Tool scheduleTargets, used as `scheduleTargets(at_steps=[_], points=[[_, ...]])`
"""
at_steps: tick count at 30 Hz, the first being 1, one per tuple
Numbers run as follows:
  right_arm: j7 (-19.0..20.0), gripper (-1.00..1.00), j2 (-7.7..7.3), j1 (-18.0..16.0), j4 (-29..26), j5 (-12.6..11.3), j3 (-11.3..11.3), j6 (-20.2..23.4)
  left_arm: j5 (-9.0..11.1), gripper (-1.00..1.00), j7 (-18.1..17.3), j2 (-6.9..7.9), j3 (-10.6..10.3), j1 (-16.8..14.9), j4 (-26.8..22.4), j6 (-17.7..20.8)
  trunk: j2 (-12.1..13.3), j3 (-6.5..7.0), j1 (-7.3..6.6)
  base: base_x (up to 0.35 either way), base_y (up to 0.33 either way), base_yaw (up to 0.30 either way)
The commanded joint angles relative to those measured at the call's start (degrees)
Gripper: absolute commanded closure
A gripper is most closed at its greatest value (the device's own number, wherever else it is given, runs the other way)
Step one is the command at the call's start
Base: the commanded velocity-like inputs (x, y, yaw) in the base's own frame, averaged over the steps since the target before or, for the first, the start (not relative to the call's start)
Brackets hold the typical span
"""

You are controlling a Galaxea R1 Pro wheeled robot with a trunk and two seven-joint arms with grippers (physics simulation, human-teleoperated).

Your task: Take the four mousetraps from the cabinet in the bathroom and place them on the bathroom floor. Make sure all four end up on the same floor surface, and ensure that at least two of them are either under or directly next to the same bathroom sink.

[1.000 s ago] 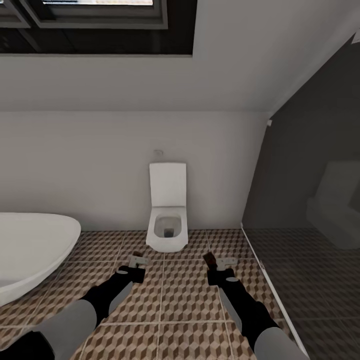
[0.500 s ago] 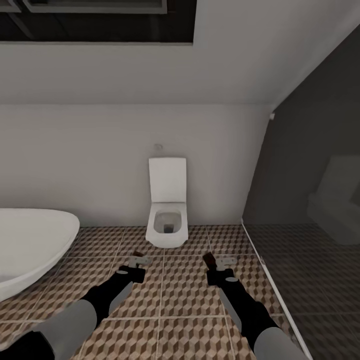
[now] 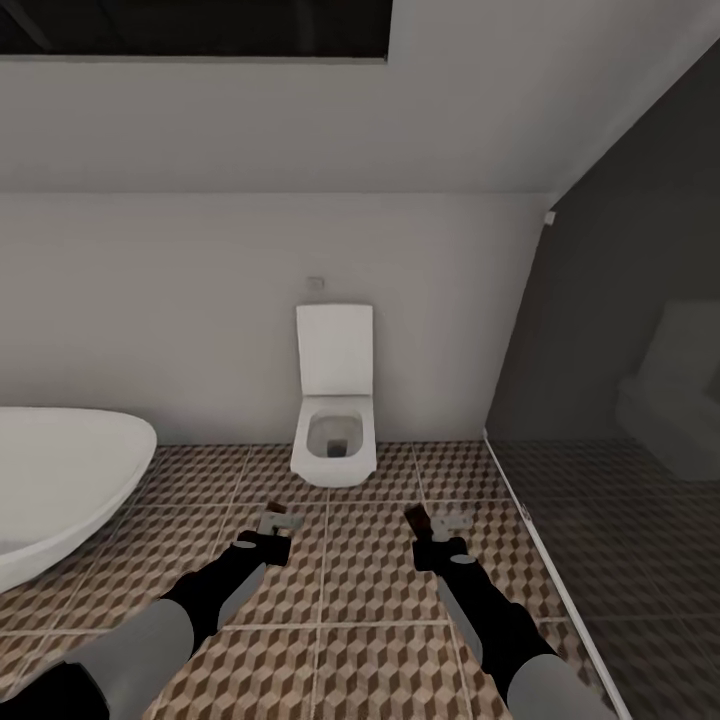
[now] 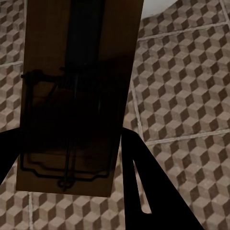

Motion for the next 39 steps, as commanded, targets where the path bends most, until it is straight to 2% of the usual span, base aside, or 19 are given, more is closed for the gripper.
scheduleTargets(at_steps=[1,5,13,39], points=[[-0.55,1.0,-0.06,-0.04,-0.09,-0.6,0.26,0.21,0.37,1.0,0.45,0.08,-0.48,-0.05,-0.18,0.29,-0.46,-0.34,0.23,0.0,0.0,0.0],[-0.55,1.0,0.03,-0.04,-0.09,-0.6,0.32,0.18,0.37,1.0,0.49,-0.24,-0.85,-0.05,-0.18,0.28,-2.07,-1.43,1.11,0.0,0.0,0.0],[-0.55,1.0,0.17,-0.04,-0.09,-0.6,0.37,0.14,0.37,1.0,0.58,-0.61,-3.44,-0.05,-0.18,0.28,-5.28,-3.59,2.86,0.0,0.0,0.0],[-0.55,1.0,0.34,-0.04,-0.09,-0.6,0.42,0.11,0.37,1.0,0.59,-0.71,-3.65,-0.05,-0.18,0.28,-15.7,-10.63,8.57,0.0,0.0,0.0]])
